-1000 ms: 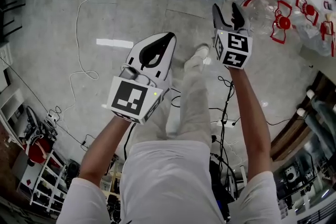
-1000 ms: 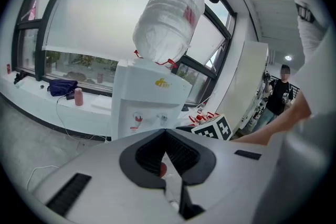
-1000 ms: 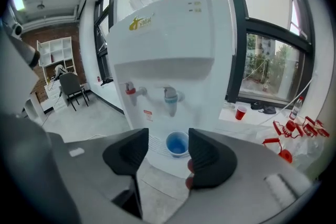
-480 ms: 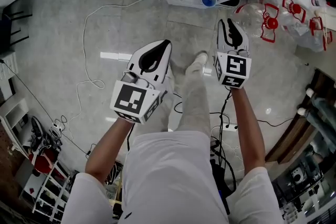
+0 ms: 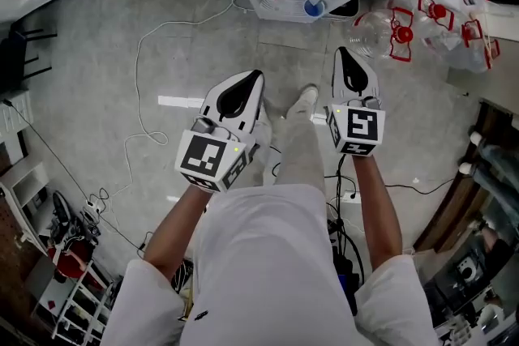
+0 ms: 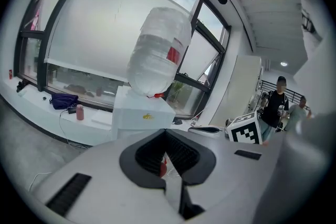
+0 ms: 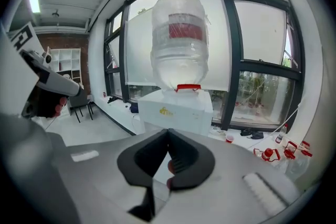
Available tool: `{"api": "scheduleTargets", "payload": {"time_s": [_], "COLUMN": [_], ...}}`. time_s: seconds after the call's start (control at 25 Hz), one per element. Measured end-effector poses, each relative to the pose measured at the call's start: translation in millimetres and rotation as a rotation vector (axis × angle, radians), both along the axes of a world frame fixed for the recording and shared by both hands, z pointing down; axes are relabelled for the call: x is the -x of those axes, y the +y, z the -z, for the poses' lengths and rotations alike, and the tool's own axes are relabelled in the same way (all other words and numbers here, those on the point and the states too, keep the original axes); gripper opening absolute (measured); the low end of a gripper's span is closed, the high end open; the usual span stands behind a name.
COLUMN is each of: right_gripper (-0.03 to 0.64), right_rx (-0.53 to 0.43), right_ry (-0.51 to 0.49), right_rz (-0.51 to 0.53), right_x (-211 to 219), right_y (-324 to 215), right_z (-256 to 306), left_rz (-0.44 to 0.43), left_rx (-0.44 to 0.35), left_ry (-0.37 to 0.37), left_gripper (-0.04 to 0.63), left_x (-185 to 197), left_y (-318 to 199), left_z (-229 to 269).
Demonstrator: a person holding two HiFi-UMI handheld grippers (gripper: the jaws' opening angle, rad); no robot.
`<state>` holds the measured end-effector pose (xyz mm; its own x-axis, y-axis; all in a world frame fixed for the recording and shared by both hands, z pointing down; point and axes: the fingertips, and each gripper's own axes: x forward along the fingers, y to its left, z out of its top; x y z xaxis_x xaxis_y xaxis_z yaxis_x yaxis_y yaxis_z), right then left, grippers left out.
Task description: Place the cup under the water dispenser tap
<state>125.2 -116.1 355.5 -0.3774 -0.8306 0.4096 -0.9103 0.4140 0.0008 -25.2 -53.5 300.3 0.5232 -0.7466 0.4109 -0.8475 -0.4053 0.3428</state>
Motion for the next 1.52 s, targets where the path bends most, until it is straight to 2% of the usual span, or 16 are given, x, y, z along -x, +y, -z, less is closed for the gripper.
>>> {"api": "scheduleTargets", "payload": {"time_s": [0.2,0.72,1.24,1.52], "right_gripper": [0.010,0.009,0.010,0.010], "right_rx": [-0.026,-0.106,-0.150,-0.185], "right_ry": [-0.032,-0.037,-0.088,-0.072], "right_rz": [0.000,-0.019,-0.069,-0.092], "right_x": [6.3,-1.2,1.1,4.3], "right_y": [22.5,72.8,121.8,133.8], "right_z": [46.5,148.9,202.4,216.8], "left_rz": [-0.004,0.063,0.041,0.002], "left_rx": [-0.049,-0.140,-0.226,-0.247], "left_ry": [0.004,0.033,0.033,0.034], "left_gripper": [0.006,0.007,0.007,0.007], "left_x": [5.8,36.0,56.0,57.2], "left_y": [11.0,49.5,72.3,79.4], "left_z": [33.9,105.4,148.3,161.0]}}
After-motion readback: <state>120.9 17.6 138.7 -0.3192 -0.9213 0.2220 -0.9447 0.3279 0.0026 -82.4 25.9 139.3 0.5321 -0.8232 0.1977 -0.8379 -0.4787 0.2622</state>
